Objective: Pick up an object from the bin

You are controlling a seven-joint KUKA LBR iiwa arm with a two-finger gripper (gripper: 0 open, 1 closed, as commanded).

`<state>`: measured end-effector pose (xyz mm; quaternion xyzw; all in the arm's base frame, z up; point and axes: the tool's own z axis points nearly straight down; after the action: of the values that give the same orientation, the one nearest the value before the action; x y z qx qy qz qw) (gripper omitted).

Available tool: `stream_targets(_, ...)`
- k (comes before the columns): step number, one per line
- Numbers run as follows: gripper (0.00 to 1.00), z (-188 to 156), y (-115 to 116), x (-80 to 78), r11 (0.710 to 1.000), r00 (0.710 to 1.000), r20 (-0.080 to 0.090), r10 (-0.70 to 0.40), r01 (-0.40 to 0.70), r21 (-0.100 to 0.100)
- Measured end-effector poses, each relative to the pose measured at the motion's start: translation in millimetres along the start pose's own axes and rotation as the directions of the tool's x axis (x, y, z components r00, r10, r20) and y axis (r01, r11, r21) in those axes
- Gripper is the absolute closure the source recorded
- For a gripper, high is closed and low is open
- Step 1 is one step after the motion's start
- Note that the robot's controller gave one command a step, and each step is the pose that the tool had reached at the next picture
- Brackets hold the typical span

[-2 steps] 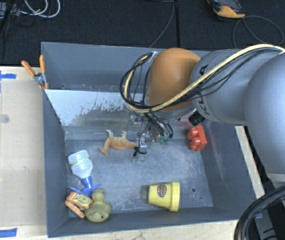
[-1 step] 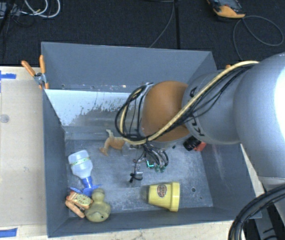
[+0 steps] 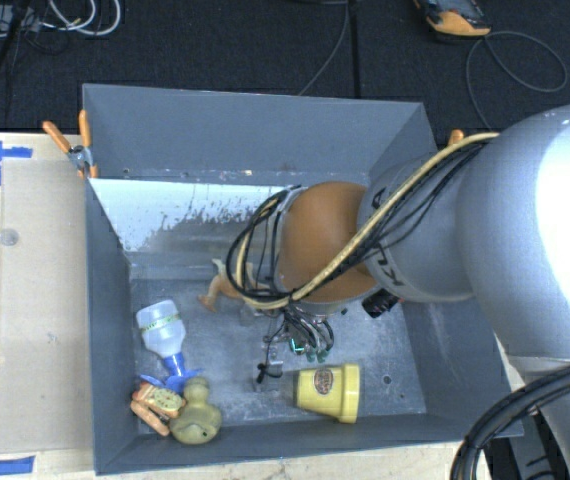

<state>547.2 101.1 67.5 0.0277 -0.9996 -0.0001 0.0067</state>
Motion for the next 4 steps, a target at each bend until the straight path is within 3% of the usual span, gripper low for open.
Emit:
stream_targets(1, 0.00, -37.6, -15.0, 10.2, 1.000, 1.000, -0.004, 0.011, -0.011, 0.000)
stream_targets(2, 0.00, -69.3, -35.9, 0.4, 0.998, 0.998, 0.011, -0.068, 0.068, 0.000)
stream_targets(3, 0.00, -96.2, -59.2, 18.4, 0.964, 0.964, -0.009, -0.266, 0.266, -0.004)
stream_targets(4, 0.00, -110.8, -100.2, 42.2, 0.972, 0.972, 0.020, -0.235, 0.235, 0.005)
